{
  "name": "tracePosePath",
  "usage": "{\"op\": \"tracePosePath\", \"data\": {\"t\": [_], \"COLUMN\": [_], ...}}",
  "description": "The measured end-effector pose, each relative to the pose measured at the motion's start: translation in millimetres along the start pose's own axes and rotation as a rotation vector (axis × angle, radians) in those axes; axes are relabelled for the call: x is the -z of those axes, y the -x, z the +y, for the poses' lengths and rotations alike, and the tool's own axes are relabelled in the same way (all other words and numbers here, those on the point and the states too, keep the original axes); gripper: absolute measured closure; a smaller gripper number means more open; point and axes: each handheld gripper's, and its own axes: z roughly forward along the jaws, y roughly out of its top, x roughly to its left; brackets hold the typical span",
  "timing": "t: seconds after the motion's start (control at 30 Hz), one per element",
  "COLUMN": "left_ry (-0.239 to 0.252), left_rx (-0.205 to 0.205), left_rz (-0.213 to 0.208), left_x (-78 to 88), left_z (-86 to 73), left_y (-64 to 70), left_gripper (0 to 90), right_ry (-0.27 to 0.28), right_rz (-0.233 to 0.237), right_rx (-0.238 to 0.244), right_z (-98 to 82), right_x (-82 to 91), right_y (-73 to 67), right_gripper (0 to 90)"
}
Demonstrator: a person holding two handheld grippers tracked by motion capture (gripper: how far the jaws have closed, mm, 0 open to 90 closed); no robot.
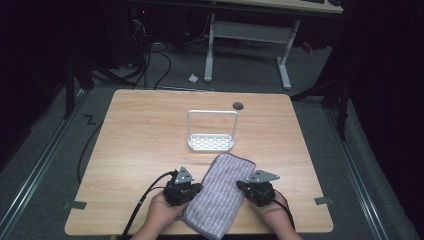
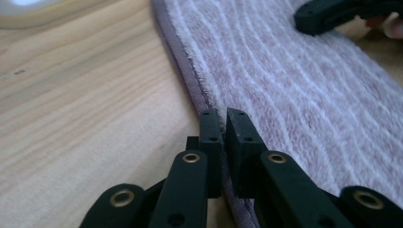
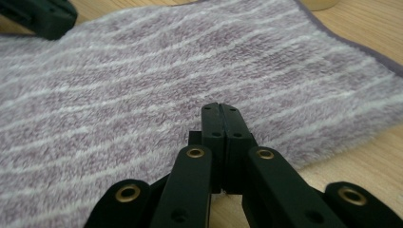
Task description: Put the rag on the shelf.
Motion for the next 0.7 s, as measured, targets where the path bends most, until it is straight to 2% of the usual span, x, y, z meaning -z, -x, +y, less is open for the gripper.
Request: {"op": "tracePosePath", "data": {"t": [0.13, 0.2, 0.37, 0.4, 0.47, 0.5, 0.53, 0.57, 0.6, 0.63, 0.7], "left_ry": [-0.007, -0.019, -0.044, -0.047, -0.014, -0.014, 0.022, 0.029, 0.029, 0.001, -0.024], "left_rx": [-0.004, -0.023, -0.054, -0.071, -0.061, -0.061, -0.021, -0.020, -0.020, -0.030, -0.033], "left_rz": [-0.025, -0.059, -0.099, -0.103, -0.094, -0.094, -0.080, -0.078, -0.078, -0.064, -0.075], "left_x": [4.0, 7.5, 10.0, 12.1, 13.2, 13.2, 9.7, 6.1, 6.1, -3.1, -9.6], "left_z": [-5.2, -10.3, -12.5, -10.7, -7.1, -7.1, -1.1, 1.6, 1.6, 4.8, 3.1], "left_y": [8.6, 19.7, 32.5, 36.2, 33.3, 33.3, 26.1, 23.4, 23.4, 20.4, 21.5], "left_gripper": [85.0, 84.9, 84.1, 82.6, 78.0, 78.0, 78.0, 78.3, 79.7, 80.5, 81.5], "right_ry": [-0.001, 0.004, 0.013, 0.012, 0.013, 0.014, 0.015, 0.017, 0.017, 0.017, 0.018], "right_rz": [-0.003, 0.006, 0.028, 0.027, 0.023, 0.023, 0.021, 0.016, 0.016, 0.019, 0.022], "right_rx": [-0.001, -0.005, 0.005, 0.008, 0.012, 0.013, 0.015, 0.016, 0.016, 0.020, 0.026], "right_z": [3.8, 7.7, 10.3, 10.4, 10.1, 9.9, 9.7, 9.4, 9.4, 8.8, 7.6], "right_x": [-4.2, -9.3, -13.7, -13.7, -13.6, -13.6, -13.5, -13.4, -13.4, -12.9, -11.7], "right_y": [1.8, 2.8, 1.3, 0.9, 0.2, -0.1, -0.7, -1.6, -1.6, -2.9, -4.6], "right_gripper": [90.0, 90.0, 90.0, 90.0, 90.0, 90.0, 90.0, 90.0, 90.0, 90.0, 90.0]}}
